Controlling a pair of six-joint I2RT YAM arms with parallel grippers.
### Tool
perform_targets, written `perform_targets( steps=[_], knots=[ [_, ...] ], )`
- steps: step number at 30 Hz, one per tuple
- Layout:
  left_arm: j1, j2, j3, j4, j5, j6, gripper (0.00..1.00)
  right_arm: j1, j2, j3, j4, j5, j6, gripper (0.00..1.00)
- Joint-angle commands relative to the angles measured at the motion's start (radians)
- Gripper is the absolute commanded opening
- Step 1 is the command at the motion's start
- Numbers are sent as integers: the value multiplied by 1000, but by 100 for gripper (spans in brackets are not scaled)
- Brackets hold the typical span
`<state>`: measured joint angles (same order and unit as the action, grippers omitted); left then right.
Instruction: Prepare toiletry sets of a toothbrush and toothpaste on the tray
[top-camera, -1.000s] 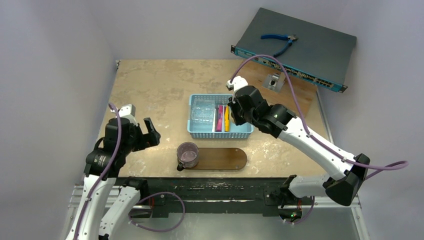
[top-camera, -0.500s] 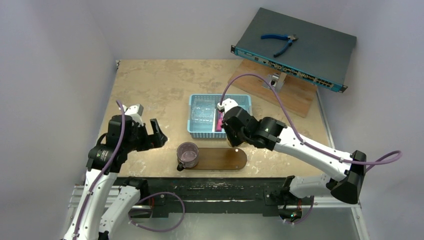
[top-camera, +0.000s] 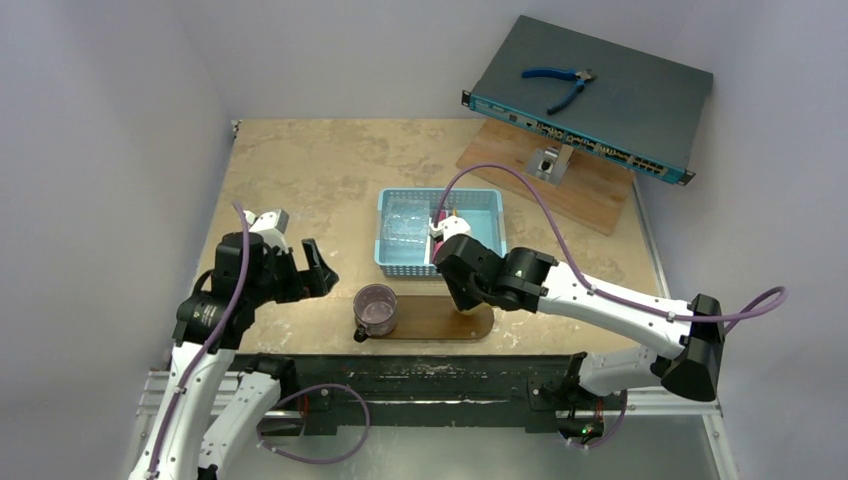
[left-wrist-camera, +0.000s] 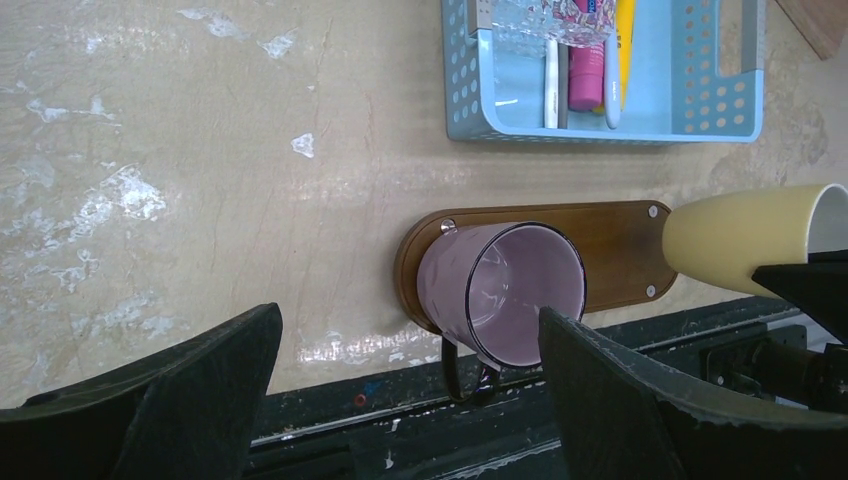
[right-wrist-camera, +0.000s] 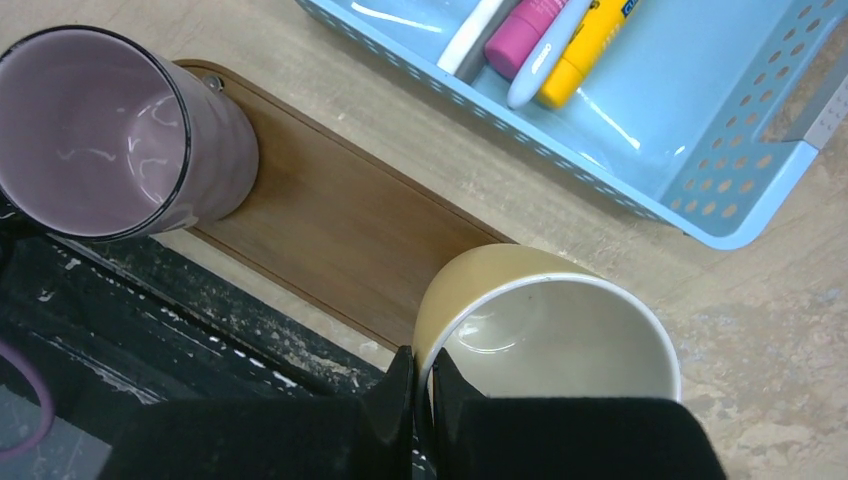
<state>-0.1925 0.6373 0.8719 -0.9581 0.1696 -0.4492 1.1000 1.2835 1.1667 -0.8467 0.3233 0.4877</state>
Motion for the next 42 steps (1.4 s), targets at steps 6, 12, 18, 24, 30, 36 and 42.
perform_targets(
  steps=[6, 12, 18, 24, 30, 36, 42],
  knots=[
    [-4, -15, -3, 45, 30, 24, 100, 14, 16, -35, 19, 30, 53, 0],
    [-4, -18, -5, 46, 35, 26, 100, 14, 21, -54, 24, 25, 64, 0],
    [-4, -21, -5, 48, 38, 26, 100, 15, 30, -64, 18, 25, 73, 0],
    [-4, -22, -5, 48, 38, 25, 100, 16, 28, -72, 17, 19, 75, 0],
    [-4, -21, -6, 48, 38, 26, 100, 18, 34, -83, 19, 14, 77, 0],
    [-4, -21, -7, 48, 38, 26, 100, 24, 33, -95, 18, 13, 81, 0],
    [-4, -23, -6, 48, 38, 25, 100, 29, 37, -103, 23, 13, 83, 0]
  ],
)
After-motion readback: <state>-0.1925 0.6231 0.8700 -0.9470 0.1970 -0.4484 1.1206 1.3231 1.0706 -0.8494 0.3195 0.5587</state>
